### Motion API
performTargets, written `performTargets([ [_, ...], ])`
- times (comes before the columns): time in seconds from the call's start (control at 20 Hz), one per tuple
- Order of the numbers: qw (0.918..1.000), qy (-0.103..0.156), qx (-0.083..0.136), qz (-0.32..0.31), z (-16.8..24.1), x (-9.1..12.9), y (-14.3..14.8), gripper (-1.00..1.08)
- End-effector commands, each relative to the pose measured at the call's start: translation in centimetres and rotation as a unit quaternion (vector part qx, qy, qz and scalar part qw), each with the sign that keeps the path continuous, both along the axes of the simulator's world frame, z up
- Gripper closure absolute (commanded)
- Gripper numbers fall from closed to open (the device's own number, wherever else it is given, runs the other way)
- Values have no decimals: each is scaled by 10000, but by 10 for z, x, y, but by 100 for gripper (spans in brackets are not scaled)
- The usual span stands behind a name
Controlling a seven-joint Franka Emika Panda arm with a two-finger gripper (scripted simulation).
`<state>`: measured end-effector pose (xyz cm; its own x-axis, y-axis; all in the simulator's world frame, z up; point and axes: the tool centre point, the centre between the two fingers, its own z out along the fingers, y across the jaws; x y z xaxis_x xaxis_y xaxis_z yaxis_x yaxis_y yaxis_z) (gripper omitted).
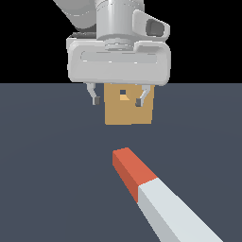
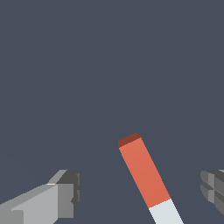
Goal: Insert the peg into the horizontal hole in a box.
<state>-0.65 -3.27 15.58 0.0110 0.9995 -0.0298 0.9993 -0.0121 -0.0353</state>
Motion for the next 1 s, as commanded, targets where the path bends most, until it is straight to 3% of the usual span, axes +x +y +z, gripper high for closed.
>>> performTargets([
  [0.0,10000,-4,5,79,-3,1,-7,-92],
  [0.5,9976,-43,53,686,-26,12,-51,-92],
  [0.95,9895,-92,115,1437,-54,35,-103,-92],
])
